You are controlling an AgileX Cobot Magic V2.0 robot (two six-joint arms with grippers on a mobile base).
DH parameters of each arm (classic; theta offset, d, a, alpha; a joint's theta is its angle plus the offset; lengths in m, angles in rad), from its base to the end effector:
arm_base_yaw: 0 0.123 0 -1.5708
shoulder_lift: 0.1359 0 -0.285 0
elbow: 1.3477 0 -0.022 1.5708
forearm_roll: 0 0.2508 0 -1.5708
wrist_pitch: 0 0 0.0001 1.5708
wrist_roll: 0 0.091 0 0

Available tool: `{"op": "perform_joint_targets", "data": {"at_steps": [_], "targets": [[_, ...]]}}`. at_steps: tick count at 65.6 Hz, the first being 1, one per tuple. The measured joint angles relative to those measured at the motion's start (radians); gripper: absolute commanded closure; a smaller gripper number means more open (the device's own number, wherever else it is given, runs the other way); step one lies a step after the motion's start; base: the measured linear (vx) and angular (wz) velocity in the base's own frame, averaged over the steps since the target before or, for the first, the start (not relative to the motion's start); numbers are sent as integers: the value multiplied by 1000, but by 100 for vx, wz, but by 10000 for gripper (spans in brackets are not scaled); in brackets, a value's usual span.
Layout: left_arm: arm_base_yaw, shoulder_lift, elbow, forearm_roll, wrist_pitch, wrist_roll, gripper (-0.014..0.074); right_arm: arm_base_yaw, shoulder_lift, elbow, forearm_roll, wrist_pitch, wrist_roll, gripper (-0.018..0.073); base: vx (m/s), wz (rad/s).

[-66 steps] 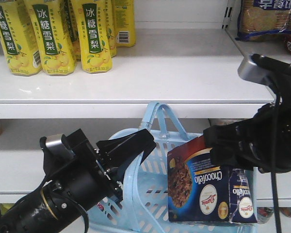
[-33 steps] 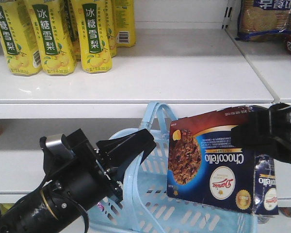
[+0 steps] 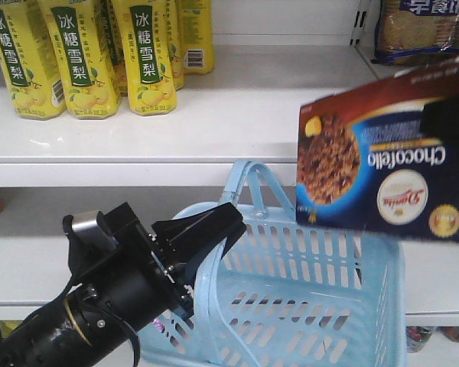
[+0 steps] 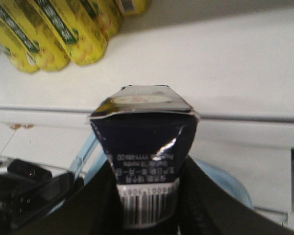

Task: Left arm holds basket, right arm returns cookies
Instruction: 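Raise the Chocofello box with the right gripper onto the upper shelf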

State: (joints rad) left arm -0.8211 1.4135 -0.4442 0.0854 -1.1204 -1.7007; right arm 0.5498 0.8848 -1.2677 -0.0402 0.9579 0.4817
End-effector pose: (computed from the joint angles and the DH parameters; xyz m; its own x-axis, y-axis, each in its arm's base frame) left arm 0.1710 -0.1940 0.2495 -0.7920 -0.6062 0.0720 0.0870 -0.2288 -0.9696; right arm 0.1252 0.0732 0.4565 -0.5783 0.1645 -0.7991 -0.2693 0.8861 0.3773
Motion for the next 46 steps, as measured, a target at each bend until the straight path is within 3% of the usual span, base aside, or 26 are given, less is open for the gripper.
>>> {"op": "perform_joint_targets", "data": {"at_steps": [32,46], "targets": [[0,0,0,0,0,0,599,0,120,-10,-422,-324,12,562,0,0],[0,0,0,0,0,0,599,0,231,-10,-605,-447,126,562,0,0]]}}
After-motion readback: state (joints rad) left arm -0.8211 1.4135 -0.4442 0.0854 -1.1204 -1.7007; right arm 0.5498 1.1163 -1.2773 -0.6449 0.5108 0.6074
